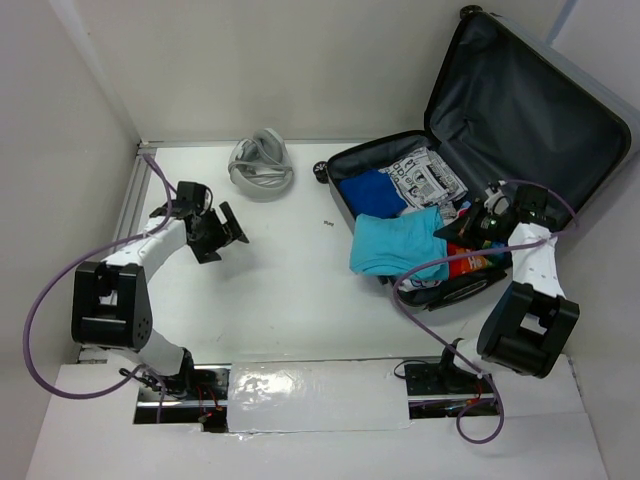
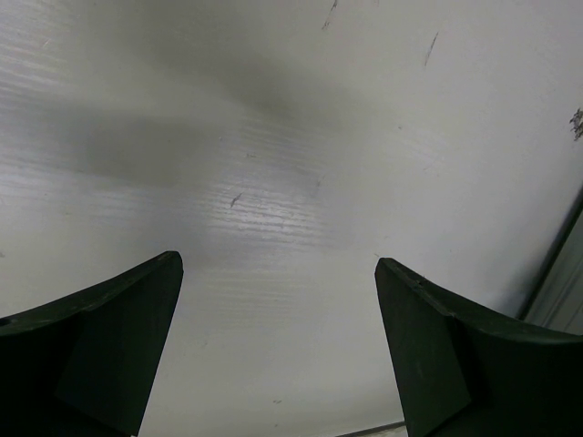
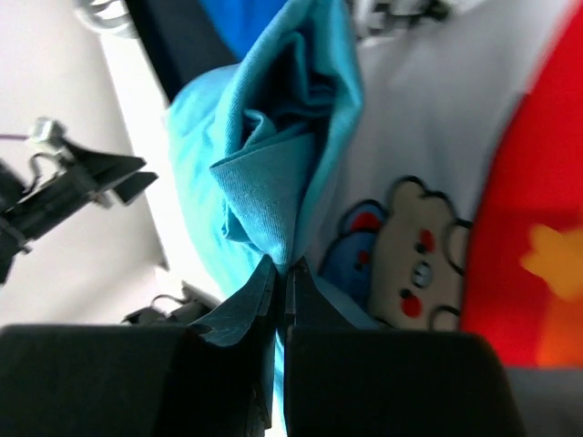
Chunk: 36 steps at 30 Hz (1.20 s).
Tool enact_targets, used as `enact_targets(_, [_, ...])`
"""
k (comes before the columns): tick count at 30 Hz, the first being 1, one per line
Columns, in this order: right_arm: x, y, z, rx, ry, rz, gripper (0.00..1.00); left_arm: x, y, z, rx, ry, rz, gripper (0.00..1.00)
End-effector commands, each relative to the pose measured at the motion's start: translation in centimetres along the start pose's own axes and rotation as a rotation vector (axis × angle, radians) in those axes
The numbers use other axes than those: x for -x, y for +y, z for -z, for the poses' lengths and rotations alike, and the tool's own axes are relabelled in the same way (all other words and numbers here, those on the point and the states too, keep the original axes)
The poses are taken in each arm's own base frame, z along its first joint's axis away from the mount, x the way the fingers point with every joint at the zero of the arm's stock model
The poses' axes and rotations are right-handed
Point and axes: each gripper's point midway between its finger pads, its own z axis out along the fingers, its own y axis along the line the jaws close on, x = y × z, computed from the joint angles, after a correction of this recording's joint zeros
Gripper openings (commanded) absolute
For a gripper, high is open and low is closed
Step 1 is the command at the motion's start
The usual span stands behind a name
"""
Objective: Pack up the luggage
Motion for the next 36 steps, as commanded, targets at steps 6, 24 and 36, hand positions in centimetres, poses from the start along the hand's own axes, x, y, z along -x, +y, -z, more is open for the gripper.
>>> enact_targets(6, [3.1,-3.0,3.1,-0.255,-0.081,0.028,0.00,1.4,-1.2,-1.6,-0.049,0.018,-0.052,1.00])
enact_targets(24, [8.3,-7.4,3.0,-0.445,0.000,0.106,0.00,1.5,-1.8,-3.2,-0.092,0.050,-0.102,1.00])
enact_targets(36, [13.2,-8.1,1.3,-0.729,-0.032,0.271,0.45,1.5,-2.0,-2.4,-0.109,0.023,-0.120,1.00])
